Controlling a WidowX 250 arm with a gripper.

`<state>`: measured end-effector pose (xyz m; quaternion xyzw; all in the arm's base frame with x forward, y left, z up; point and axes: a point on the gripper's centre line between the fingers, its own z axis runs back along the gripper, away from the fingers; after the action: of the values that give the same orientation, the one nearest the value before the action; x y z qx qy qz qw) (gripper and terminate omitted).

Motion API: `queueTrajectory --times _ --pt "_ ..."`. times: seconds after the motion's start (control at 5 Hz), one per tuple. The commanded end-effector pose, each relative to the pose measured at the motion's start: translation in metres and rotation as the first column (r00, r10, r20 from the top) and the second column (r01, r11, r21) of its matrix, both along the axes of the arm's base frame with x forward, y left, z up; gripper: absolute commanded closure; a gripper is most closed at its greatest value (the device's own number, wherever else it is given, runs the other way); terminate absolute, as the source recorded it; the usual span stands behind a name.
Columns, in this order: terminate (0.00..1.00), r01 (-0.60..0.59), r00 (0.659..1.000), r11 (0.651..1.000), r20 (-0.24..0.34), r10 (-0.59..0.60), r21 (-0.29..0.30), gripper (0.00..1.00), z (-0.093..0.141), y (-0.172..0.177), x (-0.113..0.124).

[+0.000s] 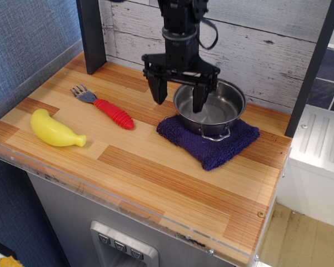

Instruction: Takes the pot off the blue napkin,

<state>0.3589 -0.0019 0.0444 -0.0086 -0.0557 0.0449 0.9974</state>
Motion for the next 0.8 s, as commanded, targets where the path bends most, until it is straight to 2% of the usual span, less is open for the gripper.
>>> queueTrajectory --times 0.0,0.6 --pt "0.0 0.002 1.0 1.0 0.006 -0.002 0.021 1.0 -0.0078 -0.0025 0.0037" --pt "0.0 -0.033 0.999 0.999 0.01 0.033 0.025 1.0 -0.0045 0.0013 -0.0046"
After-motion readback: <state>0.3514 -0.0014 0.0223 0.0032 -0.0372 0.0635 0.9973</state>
